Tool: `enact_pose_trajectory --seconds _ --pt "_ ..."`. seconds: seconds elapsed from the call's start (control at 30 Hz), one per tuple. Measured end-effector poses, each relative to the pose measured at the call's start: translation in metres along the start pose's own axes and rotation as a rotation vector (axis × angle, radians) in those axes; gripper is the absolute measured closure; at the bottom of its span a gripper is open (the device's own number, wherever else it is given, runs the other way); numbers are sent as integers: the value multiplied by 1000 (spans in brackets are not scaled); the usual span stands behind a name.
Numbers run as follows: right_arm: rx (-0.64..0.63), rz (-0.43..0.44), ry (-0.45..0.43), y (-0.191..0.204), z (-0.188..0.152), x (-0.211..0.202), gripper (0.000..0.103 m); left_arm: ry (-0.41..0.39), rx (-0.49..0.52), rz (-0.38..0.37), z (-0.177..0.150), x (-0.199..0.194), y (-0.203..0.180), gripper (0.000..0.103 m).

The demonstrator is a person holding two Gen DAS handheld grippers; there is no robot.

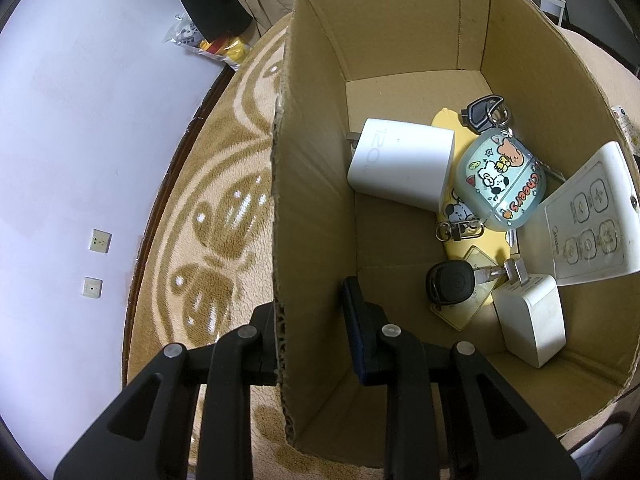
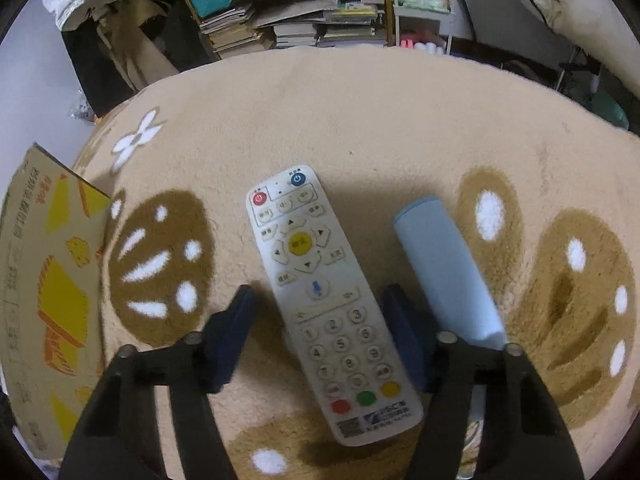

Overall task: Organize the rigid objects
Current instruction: 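Lower the open right tool onto the white TV remote and close, then carry the white remote into the box with the right tool and release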

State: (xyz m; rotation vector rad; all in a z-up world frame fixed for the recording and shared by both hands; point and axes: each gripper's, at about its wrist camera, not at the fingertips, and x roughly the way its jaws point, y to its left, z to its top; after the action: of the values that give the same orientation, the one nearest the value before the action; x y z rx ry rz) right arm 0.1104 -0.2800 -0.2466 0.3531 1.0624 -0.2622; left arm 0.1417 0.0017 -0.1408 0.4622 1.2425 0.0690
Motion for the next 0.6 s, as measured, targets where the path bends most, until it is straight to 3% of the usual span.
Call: enact_pose_trajectory --seconds 0.07,0.13,0.37,0.6 --pt "-2 -9 -10 0 -1 -2 53 0 0 -1 0 0 0 78" --pt "-1 -8 -26 2 -1 -6 60 0 0 -2 0 0 0 78" --pt "-106 24 -95 39 -5 -23 60 0 -2 -4 0 0 1 78" --pt "-102 105 -128 64 -3 -46 60 -1 -1 -2 0 0 1 78"
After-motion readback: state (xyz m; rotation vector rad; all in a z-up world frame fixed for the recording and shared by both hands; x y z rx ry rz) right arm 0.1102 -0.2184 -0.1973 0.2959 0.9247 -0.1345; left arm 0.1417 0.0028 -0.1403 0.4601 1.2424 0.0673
